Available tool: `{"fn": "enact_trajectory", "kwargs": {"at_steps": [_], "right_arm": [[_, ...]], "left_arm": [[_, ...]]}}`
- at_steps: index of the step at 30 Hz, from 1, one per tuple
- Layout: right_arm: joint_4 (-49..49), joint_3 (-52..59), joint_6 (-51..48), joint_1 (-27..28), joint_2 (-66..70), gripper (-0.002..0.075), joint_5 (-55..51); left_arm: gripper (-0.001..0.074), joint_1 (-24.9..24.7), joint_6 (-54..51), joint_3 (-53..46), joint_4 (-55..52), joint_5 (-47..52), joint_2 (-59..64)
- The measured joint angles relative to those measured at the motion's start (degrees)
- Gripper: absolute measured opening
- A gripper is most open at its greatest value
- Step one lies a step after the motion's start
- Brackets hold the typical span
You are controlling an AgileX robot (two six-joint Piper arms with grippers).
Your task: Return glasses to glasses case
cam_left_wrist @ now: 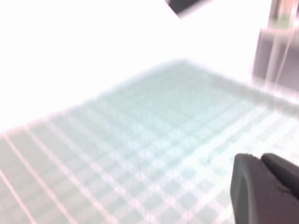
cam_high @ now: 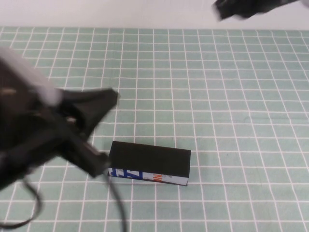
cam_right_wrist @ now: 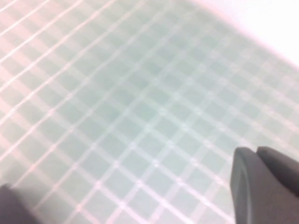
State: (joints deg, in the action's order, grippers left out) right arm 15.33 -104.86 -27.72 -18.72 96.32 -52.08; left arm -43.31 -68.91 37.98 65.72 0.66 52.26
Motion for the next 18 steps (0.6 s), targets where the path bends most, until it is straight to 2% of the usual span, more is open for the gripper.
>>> {"fn": "enact_trajectory", "kwargs": {"at_steps": [4,8,14,18], "right_arm": [[-4.2,2.1,4.2,4.0,-7.6,-0.0011,1.0],[-4.9,9.3,5.1,7.3,-18.2,-0.0011,5.2],[-4.6,27.8,4.6,8.1,-38.1,-0.0011,15.6],[-3.8,42.6,4.1,8.1,-52.7,-0.0011,22.3]], "left_arm": [[-0.0002,0.0,-0.1,0.0,0.0,0.0,-7.8],[-0.0002,0.0,0.0,0.0,0.1,1.7,-12.4],[-0.0002,0.0,0.1,0.0,-0.1,5.9,-12.6],[-0.0002,0.0,0.1,0.0,-2.0,12.3,-10.5]]}}
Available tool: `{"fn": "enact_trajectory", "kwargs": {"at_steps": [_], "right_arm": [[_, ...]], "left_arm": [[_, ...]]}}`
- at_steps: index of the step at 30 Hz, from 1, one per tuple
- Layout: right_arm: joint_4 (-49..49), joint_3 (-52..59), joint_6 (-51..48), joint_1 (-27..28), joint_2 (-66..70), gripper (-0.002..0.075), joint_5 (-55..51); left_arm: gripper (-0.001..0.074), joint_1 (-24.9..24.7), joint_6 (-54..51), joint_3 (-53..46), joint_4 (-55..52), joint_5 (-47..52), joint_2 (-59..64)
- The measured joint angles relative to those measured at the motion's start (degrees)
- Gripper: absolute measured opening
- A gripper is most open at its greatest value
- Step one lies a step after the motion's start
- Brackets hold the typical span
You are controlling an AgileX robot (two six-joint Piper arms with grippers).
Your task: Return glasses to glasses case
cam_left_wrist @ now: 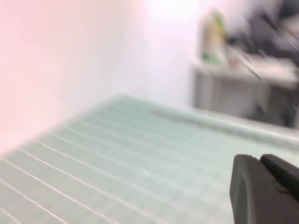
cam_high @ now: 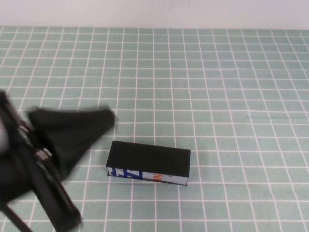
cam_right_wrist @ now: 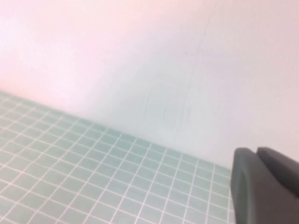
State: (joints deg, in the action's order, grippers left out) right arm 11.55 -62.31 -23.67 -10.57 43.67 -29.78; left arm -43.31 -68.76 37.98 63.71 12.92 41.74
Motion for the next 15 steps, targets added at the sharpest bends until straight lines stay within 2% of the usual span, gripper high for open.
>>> {"fn": "enact_trajectory", "kwargs": {"at_steps": [5,9,12,15], "right_arm": [[0.3,14.5,0.0,0.0,-17.7,-0.0011,2.0],[0.4,21.6,0.0,0.0,-27.8,-0.0011,1.0],[2.1,24.2,0.0,0.0,-32.3,-0.0011,-3.2],[4.1,25.9,0.0,0.0,-34.2,-0.0011,-8.9]], "left_arm": [[-0.0002,0.0,2.6,0.0,-13.6,17.6,5.5],[-0.0002,0.8,16.9,3.1,-33.1,30.6,11.5],[-0.0002,4.7,25.9,6.0,-44.6,32.0,12.9],[-0.0002,10.4,30.3,9.4,-47.3,30.5,11.5]]}}
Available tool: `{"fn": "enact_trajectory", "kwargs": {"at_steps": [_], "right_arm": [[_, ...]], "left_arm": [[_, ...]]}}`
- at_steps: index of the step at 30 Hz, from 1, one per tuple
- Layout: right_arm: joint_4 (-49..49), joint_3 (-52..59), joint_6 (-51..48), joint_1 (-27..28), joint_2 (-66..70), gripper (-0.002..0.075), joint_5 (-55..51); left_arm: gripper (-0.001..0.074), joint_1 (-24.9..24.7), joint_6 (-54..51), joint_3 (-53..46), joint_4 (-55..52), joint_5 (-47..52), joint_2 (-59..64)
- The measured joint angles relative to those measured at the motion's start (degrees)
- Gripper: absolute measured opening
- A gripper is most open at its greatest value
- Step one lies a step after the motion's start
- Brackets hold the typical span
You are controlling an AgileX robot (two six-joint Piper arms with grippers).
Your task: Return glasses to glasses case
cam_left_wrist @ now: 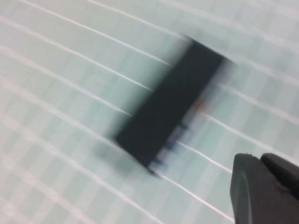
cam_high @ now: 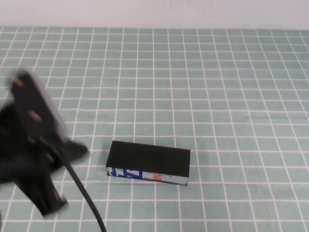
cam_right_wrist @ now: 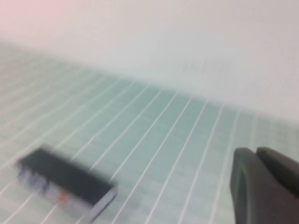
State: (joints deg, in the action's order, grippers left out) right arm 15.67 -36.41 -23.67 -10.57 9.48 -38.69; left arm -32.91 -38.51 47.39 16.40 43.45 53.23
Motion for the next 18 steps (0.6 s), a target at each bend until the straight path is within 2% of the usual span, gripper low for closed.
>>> {"fn": "enact_trajectory", "kwargs": {"at_steps": [4,9,13,18], "right_arm": [[2.6,3.1,0.0,0.0,-0.2,-0.0011,-4.5],[1.0,9.2,4.4,0.0,-2.0,-0.0011,-1.6],[-1.4,14.1,9.9,0.0,-4.4,-0.0011,0.6],[-2.6,17.8,11.5,0.0,-5.9,-0.0011,5.4]], "left_arm": [[-0.0002,7.6,0.3,2.9,2.1,-0.2,-4.0],[-0.0002,14.3,0.3,3.1,3.8,5.4,-9.1],[-0.0002,15.4,2.3,1.2,4.3,6.7,-12.6],[-0.0002,15.4,8.4,-2.8,4.2,4.0,-19.5]]}}
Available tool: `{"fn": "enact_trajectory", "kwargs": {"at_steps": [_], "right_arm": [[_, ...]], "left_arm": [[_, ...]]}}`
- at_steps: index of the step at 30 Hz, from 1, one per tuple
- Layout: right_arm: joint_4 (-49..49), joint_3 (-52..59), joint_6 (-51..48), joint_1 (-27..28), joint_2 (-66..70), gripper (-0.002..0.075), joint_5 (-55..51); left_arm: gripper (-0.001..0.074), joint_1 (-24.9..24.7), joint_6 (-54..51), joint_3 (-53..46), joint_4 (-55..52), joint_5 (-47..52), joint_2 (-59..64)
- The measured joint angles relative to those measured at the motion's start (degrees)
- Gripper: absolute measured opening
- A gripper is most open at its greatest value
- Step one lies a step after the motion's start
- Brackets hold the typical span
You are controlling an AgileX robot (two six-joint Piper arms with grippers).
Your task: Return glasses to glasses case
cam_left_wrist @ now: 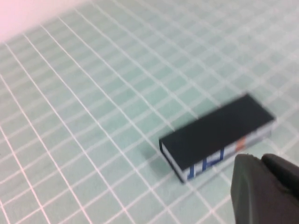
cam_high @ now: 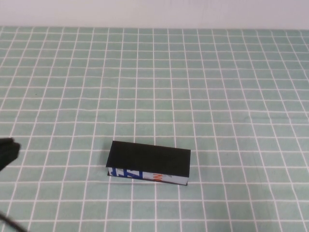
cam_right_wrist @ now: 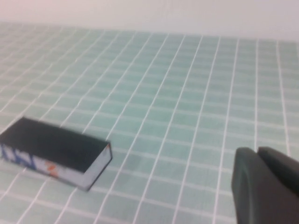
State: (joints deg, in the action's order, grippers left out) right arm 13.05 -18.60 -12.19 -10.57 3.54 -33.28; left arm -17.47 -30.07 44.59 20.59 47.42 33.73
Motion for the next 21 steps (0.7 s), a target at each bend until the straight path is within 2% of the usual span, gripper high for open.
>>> {"fn": "enact_trajectory", "kwargs": {"at_steps": [6,11,17,21], "right_arm": [[-1.4,0.3,0.2,0.0,0.0,-0.0011,3.4],[-1.6,0.8,0.2,0.0,0.0,-0.0011,3.5],[-1.6,0.8,0.2,0.0,0.0,-0.0011,3.5],[-1.6,0.8,0.3,0.0,0.0,-0.0011,3.5]], "left_arm": [[-0.0002,0.0,7.7,-4.6,0.5,-2.6,-7.7],[-0.0002,0.0,10.1,-7.4,1.5,-1.2,-10.5],[-0.0002,0.0,12.3,-9.0,-0.5,-7.2,-11.7],[-0.0002,0.0,12.3,-9.0,-1.4,-7.7,-11.7]]}}
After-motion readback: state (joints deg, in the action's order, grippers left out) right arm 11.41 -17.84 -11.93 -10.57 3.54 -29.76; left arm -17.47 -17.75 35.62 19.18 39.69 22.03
